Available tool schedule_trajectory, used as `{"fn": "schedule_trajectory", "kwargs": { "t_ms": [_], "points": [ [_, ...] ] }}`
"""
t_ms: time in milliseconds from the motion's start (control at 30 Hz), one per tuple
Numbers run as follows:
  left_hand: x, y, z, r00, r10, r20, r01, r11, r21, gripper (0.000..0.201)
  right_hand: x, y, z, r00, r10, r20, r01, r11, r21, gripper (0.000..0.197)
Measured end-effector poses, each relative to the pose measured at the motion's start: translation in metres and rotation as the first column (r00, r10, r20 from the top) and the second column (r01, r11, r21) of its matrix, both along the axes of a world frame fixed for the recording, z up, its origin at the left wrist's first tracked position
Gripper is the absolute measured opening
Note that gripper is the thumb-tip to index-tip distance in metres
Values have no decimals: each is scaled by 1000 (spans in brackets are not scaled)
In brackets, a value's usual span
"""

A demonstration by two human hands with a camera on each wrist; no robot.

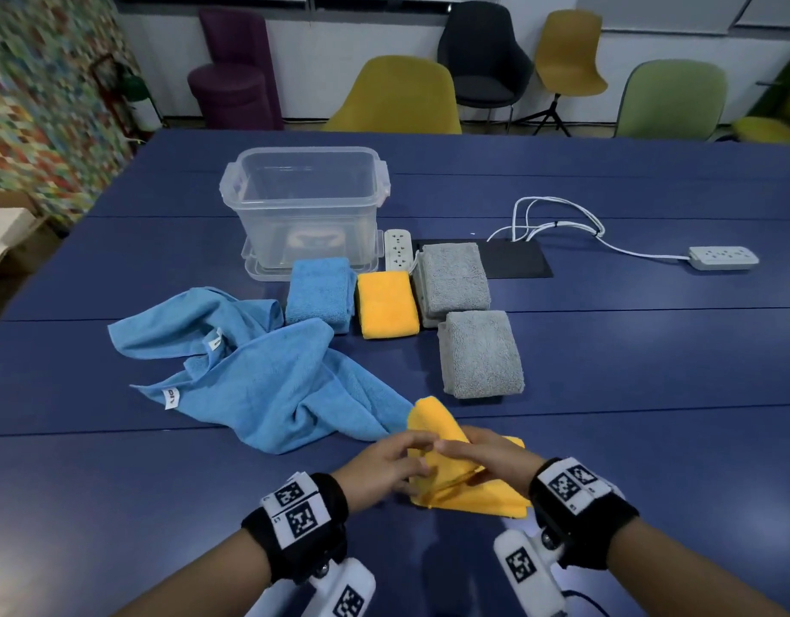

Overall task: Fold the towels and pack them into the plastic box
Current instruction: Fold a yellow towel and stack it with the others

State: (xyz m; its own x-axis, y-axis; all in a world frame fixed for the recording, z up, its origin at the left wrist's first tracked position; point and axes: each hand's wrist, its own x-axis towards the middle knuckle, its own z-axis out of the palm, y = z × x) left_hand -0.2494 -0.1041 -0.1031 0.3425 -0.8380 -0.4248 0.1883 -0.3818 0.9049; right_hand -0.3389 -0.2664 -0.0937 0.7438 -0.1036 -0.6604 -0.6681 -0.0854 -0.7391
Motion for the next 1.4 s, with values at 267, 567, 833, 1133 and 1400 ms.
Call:
{"fn": "schedule_trajectory", "kwargs": {
  "t_ms": [267,567,833,1133,1400],
  "points": [
    [-5,-55,-23,691,-186,699,84,981,177,51,-44,-42,-28,920,-350,-174,355,935,-1,34],
    [-14,-93,-39,749,-528,399,293,805,516,75,-52,-53,-65,981,-121,-154,15,831,-557,47],
    [-11,-83,-44,991,-129,28,112,936,335,103,-45,-44,-56,993,-73,89,99,938,-331,21],
    [41,-30,-12,938,342,-61,-337,938,77,100,-6,-10,-17,938,-339,67,327,934,144,37],
    [94,-30,22,800,596,65,-593,803,-60,35,102,2,21,738,-560,377,511,828,230,47]
  ]
}}
